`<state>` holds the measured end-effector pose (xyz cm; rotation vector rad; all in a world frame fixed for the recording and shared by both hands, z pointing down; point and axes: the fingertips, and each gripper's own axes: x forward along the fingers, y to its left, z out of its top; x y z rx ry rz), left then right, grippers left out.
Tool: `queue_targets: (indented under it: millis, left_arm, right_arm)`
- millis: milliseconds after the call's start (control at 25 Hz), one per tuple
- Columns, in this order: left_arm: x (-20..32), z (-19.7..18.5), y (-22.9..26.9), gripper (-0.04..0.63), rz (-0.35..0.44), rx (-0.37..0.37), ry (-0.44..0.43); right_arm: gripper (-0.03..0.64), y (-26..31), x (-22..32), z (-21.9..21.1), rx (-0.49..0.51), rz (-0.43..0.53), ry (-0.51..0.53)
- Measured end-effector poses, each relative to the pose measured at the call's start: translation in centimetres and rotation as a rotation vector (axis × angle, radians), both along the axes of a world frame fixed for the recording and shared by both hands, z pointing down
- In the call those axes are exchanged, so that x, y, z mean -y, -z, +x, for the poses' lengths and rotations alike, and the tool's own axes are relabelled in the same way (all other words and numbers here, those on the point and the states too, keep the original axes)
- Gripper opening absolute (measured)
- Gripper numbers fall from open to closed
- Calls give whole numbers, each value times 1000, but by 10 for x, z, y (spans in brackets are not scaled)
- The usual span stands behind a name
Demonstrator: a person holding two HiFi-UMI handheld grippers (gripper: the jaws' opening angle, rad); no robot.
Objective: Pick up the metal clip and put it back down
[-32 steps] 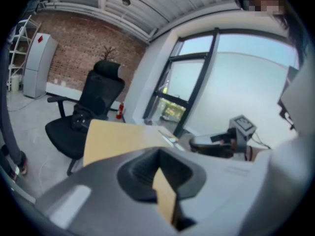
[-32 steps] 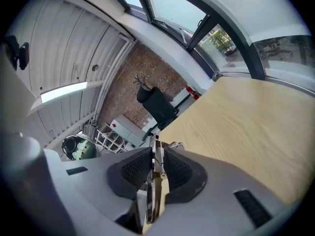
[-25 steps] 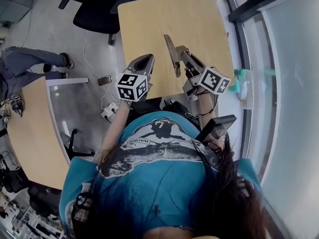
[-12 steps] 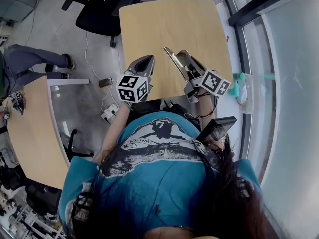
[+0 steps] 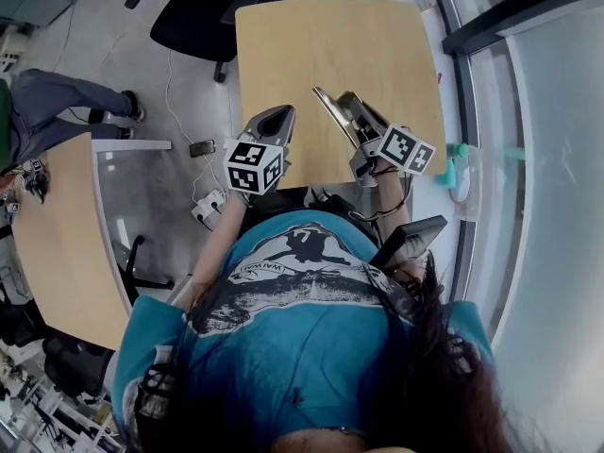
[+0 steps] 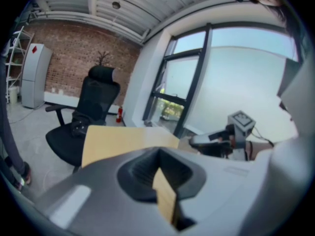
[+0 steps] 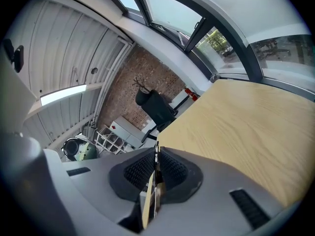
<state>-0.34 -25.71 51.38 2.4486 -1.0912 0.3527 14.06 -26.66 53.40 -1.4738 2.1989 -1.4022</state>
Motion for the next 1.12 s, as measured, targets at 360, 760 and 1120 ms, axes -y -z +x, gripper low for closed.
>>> queue_targets:
  millis: [360,760,1120]
  left_arm:
    - [4,-31,-10,3,-25,26,41]
    - [10,-70,-18,3,-57,35,120]
    - [15,-75,-24,3,-74,32,122]
  right_arm:
    - [38,-59,46,-26,-124,-62,87]
    - [37,-109,60,-37,-238,-140,140]
    - [35,-127,57,-30,-258,-203,106]
